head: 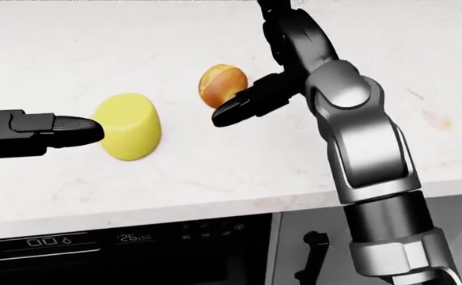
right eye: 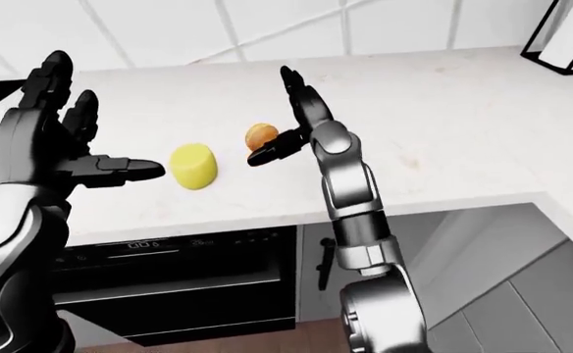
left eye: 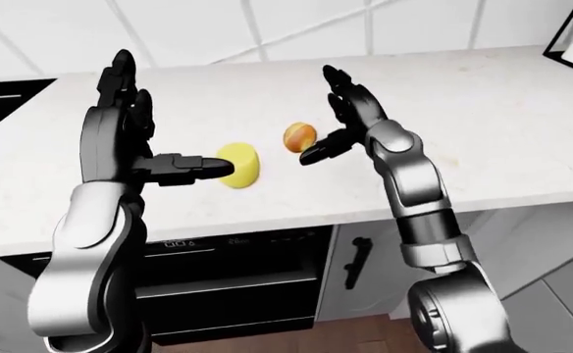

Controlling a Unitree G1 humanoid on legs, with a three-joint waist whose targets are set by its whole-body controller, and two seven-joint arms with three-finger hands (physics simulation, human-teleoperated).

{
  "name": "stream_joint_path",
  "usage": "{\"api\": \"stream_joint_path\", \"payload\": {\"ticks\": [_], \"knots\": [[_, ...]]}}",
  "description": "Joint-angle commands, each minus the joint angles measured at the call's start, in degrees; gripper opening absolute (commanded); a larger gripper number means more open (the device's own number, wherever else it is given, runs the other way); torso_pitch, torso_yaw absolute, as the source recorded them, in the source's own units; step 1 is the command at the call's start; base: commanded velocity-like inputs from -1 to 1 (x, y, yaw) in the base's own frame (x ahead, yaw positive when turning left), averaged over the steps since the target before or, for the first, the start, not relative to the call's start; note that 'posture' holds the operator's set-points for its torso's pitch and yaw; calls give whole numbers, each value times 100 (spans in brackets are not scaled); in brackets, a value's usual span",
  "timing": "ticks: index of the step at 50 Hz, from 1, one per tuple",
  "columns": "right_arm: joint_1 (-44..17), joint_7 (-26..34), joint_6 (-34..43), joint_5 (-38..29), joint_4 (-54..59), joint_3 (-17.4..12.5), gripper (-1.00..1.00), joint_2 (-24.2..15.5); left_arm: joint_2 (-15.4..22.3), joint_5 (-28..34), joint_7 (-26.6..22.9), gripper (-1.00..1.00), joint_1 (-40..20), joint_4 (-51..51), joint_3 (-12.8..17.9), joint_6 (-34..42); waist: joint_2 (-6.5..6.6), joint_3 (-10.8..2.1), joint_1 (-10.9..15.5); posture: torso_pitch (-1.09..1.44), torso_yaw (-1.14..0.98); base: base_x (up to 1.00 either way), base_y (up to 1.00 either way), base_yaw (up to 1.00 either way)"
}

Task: Place the bread and cheese on the cutting board.

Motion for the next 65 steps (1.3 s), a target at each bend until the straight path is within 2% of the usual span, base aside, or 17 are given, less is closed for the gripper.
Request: {"api": "stream_joint_path", "payload": {"ticks": [1, 7, 29, 32, 34, 43, 52, 65], "knots": [[-233, -26, -376, -44, -113, -49, 100, -4, 46, 35, 11, 100, -117, -131, 25, -208, 13, -152, 0, 0, 0, 0, 0, 0], [-319, -105, -647, -33, 197, -54, 100, 74, 35, 58, -10, 100, -105, -87, 19, -249, 14, -172, 5, 0, 0, 0, 0, 0], [-632, -268, -887, 88, 934, -34, 99, 172, 77, -18, -20, 100, -79, -39, 94, -327, 25, -191, 5, 0, 0, 0, 0, 0], [-622, -258, -872, 59, 939, -12, 90, 187, 98, -43, -11, 100, -106, -45, 119, -302, 26, -194, 5, 0, 0, 0, 0, 0], [-626, -250, -879, 56, 955, -20, 76, 186, 110, -46, -10, 100, -102, -50, 120, -301, 26, -192, 5, 0, 0, 0, 0, 0], [-742, -263, -949, 41, 1155, -11, 53, 221, 110, -52, 5, 100, -65, -47, 99, -323, 35, -197, 3, 0, 0, 0, 0, 0], [-801, -292, -1005, -81, 1389, 17, 48, 222, 169, -98, -12, 100, -116, -33, 187, -291, 37, -196, -2, 0, 0, 0, 0, 0], [-738, -324, -921, -237, 1377, 21, 26, 217, 178, -110, 16, 100, -49, -20, 171, -364, 39, -189, 1, 0, 0, 0, 0, 0]]}}
